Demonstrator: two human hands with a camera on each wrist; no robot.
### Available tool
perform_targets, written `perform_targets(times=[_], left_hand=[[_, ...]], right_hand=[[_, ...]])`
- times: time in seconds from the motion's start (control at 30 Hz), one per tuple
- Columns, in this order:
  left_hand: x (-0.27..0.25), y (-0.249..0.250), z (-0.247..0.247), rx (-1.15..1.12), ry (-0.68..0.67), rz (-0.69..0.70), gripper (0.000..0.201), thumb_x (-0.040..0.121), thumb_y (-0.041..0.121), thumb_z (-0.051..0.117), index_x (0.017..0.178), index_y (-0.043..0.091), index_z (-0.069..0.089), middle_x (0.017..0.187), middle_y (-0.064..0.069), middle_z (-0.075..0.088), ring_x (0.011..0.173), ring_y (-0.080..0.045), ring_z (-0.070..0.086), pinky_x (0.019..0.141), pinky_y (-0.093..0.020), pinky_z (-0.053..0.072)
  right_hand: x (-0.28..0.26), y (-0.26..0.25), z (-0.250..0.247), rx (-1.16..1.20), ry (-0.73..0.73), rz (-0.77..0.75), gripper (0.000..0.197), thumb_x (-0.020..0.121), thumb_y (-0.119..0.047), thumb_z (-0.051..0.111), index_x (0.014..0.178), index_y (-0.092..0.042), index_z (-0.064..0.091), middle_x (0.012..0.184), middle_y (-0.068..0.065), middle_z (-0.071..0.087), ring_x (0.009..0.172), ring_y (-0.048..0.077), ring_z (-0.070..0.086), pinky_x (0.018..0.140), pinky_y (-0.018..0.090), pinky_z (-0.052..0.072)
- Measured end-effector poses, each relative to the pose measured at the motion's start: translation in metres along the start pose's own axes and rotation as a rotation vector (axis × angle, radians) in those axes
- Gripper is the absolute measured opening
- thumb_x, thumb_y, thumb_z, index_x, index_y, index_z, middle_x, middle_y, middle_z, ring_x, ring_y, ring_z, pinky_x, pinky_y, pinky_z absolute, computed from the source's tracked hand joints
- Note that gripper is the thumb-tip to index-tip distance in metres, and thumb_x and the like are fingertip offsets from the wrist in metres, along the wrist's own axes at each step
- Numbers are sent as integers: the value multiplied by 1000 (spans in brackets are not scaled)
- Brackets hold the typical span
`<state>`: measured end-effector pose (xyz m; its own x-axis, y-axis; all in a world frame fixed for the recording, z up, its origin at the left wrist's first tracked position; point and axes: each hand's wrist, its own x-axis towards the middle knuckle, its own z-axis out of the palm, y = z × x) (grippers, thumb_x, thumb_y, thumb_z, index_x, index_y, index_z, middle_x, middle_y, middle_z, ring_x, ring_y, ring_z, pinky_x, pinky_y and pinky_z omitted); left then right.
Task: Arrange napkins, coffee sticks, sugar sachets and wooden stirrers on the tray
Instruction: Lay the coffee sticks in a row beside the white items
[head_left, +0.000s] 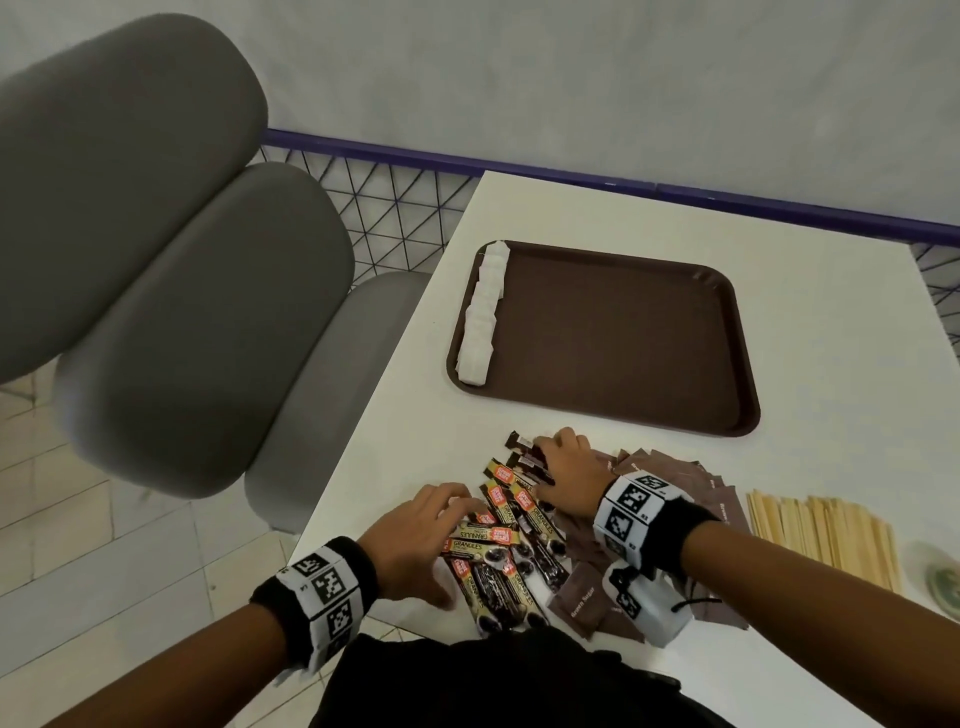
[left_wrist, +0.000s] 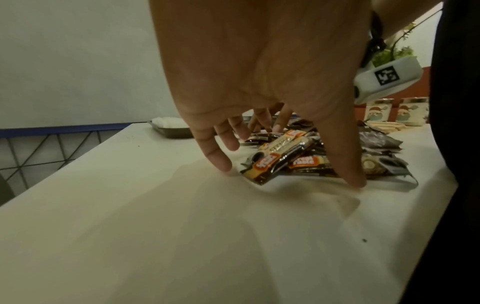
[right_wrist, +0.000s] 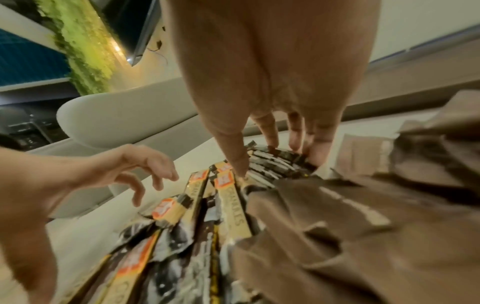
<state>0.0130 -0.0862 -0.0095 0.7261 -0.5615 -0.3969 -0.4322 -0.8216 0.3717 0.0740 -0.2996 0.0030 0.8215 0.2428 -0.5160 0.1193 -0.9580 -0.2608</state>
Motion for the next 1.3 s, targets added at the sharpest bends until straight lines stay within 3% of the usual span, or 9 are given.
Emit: perform_targets(times=[0.1,0.2,0.33,0.43,0.53,0.73,0.9,1.0,1.3], left_hand=[[9,-2,3,67,22,39,89,62,51,78,133,22,33,140,3,28,120,-15,32,103,-26,35],[14,-6,1,5,77,10,79,64,53,75,125,20,37,128,4,34,110,-12,35,91,-23,40],[16,-12,0,-50,78,-30,72,64,52,76,116,20,38,118,6,35,102,-11,35,79,-22,43],[20,-13,-3,-114,95,-59,63,65,44,77,109,22,37,112,7,35,98,-11,36,77,-26,46],[26,-14,-7,-191,127,-83,53,69,33,77,98,23,32,105,6,39,94,-14,41,79,-32,46],[27,-22,-12,-249,171,-132,47,74,24,75,96,22,34,103,6,40,92,-13,42,78,-26,42],[24,-23,-11,-66,160,-128,55,83,34,65,129,21,39,126,4,43,113,-15,43,88,-28,42],[25,-23,-13,37,149,-90,45,88,36,59,128,21,46,127,2,44,113,-16,43,87,-25,38],[21,-29,-19,12,170,-142,27,91,29,48,113,14,51,109,-2,53,101,-19,48,80,-25,37]], right_hand=[[5,-12,8,57,4,-63,48,90,-17,51,135,-8,37,132,13,33,126,29,31,101,35,32],[3,-17,8,81,-16,-110,51,92,-29,50,136,-7,35,133,13,35,128,28,30,105,35,30],[-11,-20,3,-30,-48,-109,100,74,-68,55,145,-10,14,144,11,27,132,28,25,107,42,29],[-13,-27,13,-61,-98,-129,127,58,-75,64,147,-11,0,147,8,19,134,29,21,111,45,26],[-8,-38,24,-111,-56,-166,135,52,-74,69,146,-9,-2,144,9,21,131,28,24,110,45,27],[-2,-49,25,-187,8,-188,131,54,-65,75,146,-9,0,142,10,22,128,29,26,108,45,29],[-9,-41,25,-196,-5,-94,138,48,-72,72,146,-12,-3,145,10,17,129,31,25,106,48,30],[-11,-42,30,-175,-10,-55,134,53,-62,77,146,-11,-5,145,11,15,130,31,24,106,47,31],[7,-35,27,51,53,-7,76,67,-34,72,126,-10,32,127,8,29,114,26,31,87,37,45]])
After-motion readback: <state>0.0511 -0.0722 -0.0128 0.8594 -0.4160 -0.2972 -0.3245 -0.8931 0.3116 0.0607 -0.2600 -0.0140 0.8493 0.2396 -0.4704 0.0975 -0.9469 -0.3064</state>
